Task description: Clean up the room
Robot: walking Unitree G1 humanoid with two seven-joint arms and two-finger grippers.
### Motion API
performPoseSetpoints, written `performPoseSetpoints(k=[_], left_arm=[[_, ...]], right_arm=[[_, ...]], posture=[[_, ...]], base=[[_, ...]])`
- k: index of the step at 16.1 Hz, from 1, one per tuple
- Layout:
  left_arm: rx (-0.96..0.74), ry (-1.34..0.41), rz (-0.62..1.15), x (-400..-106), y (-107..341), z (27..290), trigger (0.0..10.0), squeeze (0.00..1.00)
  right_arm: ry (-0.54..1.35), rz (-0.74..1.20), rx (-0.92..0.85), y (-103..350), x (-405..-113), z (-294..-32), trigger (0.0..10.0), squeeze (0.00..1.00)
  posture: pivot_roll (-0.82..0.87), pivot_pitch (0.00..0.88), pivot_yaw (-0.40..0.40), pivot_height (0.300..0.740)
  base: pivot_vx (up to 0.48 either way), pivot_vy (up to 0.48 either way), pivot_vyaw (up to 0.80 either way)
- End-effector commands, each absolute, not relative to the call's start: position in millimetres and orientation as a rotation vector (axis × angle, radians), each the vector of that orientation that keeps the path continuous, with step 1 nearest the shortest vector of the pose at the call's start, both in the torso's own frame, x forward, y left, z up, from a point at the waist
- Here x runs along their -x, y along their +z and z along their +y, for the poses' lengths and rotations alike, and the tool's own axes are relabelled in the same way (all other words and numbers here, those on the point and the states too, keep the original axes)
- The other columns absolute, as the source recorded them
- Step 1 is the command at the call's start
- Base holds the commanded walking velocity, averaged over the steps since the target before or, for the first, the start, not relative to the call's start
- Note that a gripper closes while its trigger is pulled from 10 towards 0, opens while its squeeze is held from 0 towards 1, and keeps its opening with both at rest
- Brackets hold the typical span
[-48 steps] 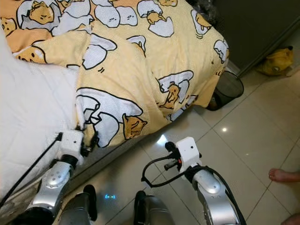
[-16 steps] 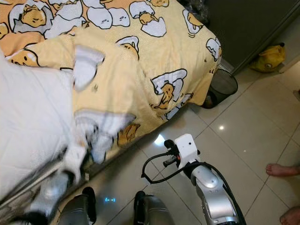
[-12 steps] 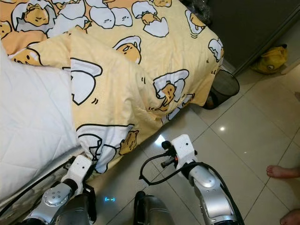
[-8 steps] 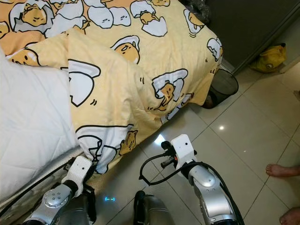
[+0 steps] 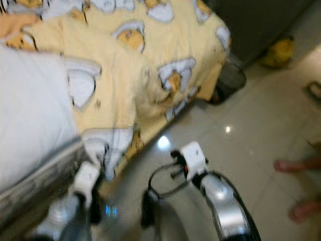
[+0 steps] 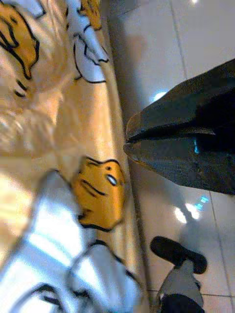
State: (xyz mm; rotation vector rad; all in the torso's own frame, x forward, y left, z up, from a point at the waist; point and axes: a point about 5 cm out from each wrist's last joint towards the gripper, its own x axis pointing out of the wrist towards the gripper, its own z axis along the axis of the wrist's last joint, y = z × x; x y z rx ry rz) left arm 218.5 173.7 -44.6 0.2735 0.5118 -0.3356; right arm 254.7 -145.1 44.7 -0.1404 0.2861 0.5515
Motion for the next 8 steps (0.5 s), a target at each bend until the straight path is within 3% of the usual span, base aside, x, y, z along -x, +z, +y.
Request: performPoseSetpoints(k=[1, 4, 8], left_arm=[[-0.290, -0.407, 0.600, -203.2, -58.3, 163.8, 10.0, 0.00], [-0.285, -0.490, 0.646, -191.8, -66.9, 146.3, 10.0, 0.00], [-0.183, -0.609, 0.740, -170.5, -79.1, 102.0, 10.0, 0.00]], right_arm=[[0.536, 0.332, 0.141, 35.0, -245.2, -153.9, 10.0, 0.00], [0.542, 0.342, 0.145, 32.8, -244.1, -155.0, 10.0, 0.00], [0.563, 0.358, 0.149, 30.6, -242.2, -152.8, 10.0, 0.00]], posture=[[-0.13, 0.249, -0.186, 0.740], [-0.13, 0.250, -0.187, 0.740], [-0.13, 0.253, -0.191, 0.740]], base=[[0.000, 0.000, 0.00], [0.000, 0.000, 0.00], [0.000, 0.000, 0.00]])
